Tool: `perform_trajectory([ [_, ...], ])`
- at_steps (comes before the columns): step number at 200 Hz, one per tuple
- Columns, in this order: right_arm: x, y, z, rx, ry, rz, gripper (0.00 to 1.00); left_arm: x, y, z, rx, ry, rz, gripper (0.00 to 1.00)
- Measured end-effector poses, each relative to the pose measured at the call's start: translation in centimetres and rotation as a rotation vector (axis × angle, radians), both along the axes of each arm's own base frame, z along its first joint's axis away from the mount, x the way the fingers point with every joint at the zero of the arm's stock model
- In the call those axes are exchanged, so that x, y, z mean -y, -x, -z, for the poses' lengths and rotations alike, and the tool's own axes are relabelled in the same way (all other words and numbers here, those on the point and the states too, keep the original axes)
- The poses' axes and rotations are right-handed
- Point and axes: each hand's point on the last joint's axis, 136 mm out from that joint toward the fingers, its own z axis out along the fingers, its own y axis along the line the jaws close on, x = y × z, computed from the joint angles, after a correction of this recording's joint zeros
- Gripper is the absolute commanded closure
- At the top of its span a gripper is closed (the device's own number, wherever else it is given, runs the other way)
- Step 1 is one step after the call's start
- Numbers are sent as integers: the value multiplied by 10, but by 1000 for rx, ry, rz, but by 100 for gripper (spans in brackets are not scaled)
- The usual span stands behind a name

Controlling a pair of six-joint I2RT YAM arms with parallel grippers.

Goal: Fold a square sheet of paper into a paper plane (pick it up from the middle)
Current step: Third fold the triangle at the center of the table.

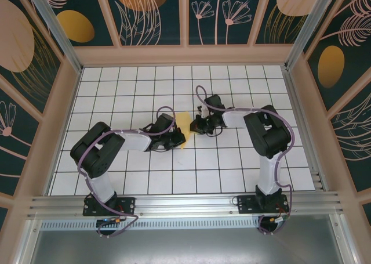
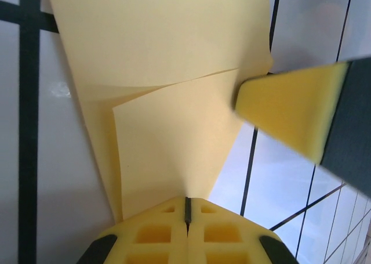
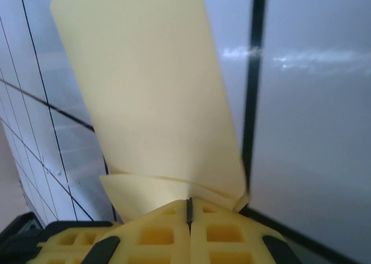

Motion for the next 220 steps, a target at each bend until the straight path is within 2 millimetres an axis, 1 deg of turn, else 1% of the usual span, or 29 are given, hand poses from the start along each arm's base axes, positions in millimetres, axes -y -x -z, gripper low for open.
perform_trajectory([
  [29,21,-27,-2,41,35,77,99,0,0,-1,4,1,-1,100],
  [50,28,-34,-6,69,46,105,98,-1,0,-1,3,0,-1,100],
  [67,23,-29,-18,101,33,92,98,-1,0,-1,4,-3,-3,100],
  [85,7,-20,-32,136,10,50,98,-1,-1,-1,3,-6,-3,100],
  [100,-7,-12,-35,149,-6,15,99,-1,-1,-1,3,-10,-1,100],
  [121,-16,1,-27,124,-10,-22,99,-1,0,-1,4,-12,2,100],
  [157,-14,8,0,61,17,-31,99,-1,-1,-1,10,-17,10,100],
  [220,-13,6,0,55,9,-36,100,2,-5,-9,73,-15,53,100],
])
